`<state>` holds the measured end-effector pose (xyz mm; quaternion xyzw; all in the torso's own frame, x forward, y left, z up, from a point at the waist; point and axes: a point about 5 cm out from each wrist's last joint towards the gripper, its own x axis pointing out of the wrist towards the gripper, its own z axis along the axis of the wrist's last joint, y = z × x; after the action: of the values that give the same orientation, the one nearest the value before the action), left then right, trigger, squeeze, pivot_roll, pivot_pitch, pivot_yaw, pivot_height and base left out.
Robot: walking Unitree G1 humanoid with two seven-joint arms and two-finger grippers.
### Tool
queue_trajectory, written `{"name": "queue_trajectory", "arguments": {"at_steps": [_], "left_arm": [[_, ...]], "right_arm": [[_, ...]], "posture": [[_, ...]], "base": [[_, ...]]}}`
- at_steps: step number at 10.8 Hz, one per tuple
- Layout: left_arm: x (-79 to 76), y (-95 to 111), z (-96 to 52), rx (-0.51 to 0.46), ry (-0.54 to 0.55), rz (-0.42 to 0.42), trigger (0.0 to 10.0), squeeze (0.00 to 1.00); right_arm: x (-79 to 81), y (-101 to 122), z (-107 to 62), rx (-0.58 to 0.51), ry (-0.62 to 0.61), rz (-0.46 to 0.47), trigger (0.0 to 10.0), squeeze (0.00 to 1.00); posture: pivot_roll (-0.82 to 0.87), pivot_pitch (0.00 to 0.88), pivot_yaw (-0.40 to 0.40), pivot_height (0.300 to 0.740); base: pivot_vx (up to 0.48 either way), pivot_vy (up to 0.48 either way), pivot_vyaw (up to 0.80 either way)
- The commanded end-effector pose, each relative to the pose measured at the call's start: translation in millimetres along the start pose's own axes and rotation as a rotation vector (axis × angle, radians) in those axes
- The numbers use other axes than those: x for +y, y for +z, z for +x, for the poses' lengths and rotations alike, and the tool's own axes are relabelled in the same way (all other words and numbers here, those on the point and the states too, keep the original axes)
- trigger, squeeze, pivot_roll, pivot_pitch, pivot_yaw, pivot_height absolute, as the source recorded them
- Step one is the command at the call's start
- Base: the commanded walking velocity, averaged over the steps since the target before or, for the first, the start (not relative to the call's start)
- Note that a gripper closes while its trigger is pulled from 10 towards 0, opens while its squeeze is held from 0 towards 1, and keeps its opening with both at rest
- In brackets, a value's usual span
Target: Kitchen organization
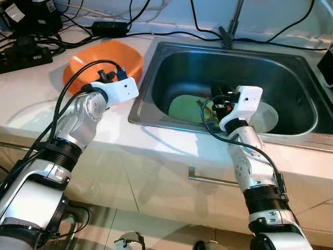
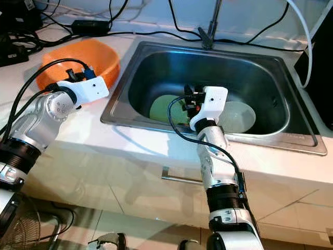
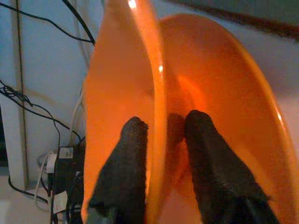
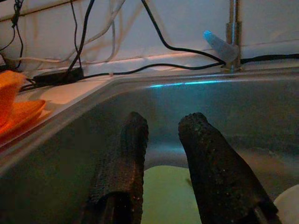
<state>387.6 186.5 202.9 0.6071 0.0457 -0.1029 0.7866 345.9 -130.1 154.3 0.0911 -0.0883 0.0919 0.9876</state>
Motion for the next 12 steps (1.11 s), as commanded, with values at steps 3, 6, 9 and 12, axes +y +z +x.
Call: {"name": "queue_trajectory", "arguments": {"at_steps": [3, 6, 9, 12], "left_arm": [[-2.7, 3.6, 0.9, -0.015, -0.004, -0.017, 0.0, 0.0], [-1.9, 6.4, 0.4, -0.021, 0.008, -0.059, 0.0, 0.0], [2.6, 14.3, 0.2, -0.053, 0.026, -0.118, 0.0, 0.0], [16.9, 19.9, -2.3, -0.095, 0.132, -0.154, 0.0, 0.0]], "right_arm": [[-0.3, 0.1, 2.1, 0.005, -0.003, 0.004, 10.0, 0.0], [-1.4, 0.6, 3.1, 0.003, -0.004, 0.001, 10.0, 0.0], [0.5, 1.2, 4.3, 0.001, 0.003, 0.003, 10.0, 0.0], [-1.7, 0.2, 3.7, 0.005, -0.005, -0.001, 10.0, 0.0]], "posture": [[0.11, 0.05, 0.007, 0.74], [0.12, 0.029, 0.007, 0.74], [0.12, 0.03, 0.004, 0.74], [0.11, 0.038, 0.003, 0.74]], "base": [[0.0, 0.0, 0.0], [0.0, 0.0, 0.0], [0.0, 0.0, 0.0], [0.0, 0.0, 0.0]]}}
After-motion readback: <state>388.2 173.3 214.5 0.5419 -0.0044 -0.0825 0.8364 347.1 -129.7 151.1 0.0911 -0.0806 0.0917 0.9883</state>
